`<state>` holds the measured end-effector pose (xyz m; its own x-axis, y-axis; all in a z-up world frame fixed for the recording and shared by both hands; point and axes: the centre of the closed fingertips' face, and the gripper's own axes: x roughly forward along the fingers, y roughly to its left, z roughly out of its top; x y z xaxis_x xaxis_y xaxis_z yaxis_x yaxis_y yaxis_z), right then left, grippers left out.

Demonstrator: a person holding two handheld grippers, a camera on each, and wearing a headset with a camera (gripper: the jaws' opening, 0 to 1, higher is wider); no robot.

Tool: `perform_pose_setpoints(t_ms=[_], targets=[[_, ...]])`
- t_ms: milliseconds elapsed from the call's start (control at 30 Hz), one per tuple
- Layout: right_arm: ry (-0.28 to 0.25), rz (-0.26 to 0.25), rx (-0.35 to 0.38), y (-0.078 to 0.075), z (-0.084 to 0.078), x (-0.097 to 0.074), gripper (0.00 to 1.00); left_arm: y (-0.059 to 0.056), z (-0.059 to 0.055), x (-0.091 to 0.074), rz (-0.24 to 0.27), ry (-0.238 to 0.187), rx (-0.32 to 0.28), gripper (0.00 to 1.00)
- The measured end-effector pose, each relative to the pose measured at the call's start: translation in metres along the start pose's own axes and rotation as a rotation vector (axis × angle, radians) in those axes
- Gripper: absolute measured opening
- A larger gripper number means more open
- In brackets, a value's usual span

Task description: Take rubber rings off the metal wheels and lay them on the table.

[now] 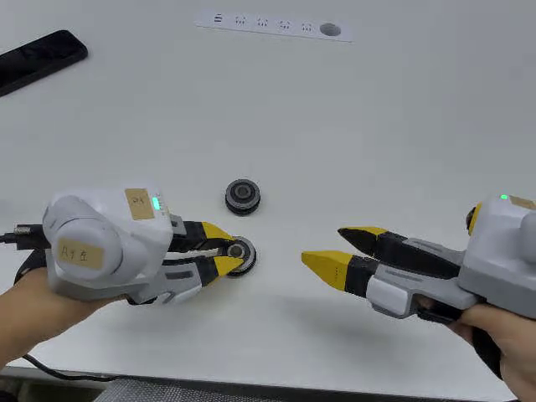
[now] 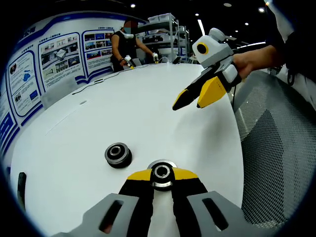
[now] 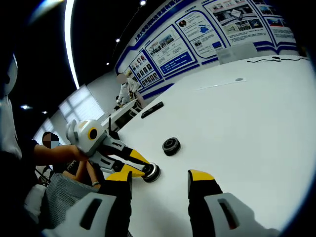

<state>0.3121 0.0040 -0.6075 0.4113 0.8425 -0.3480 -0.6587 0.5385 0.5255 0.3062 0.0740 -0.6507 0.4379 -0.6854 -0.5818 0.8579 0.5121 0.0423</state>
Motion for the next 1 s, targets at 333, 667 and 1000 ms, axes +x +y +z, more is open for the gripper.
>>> perform_pose_setpoints(t_ms=[333, 667, 1000], targets=[[-0.038, 0.053, 0.164, 0.015, -0.003, 0.026, 0.36, -0.001, 0.000, 0.002, -0.014, 0.059, 0.068, 0.13], [-0.024, 0.074, 0.281, 0.021, -0.011, 0.047, 0.35, 0.003, -0.005, 0.002, -0.031, 0.055, 0.055, 0.13], [0.044, 0.034, 0.335, 0.018, -0.024, 0.060, 0.36, 0.002, -0.005, 0.002, -0.040, 0.052, 0.061, 0.12]])
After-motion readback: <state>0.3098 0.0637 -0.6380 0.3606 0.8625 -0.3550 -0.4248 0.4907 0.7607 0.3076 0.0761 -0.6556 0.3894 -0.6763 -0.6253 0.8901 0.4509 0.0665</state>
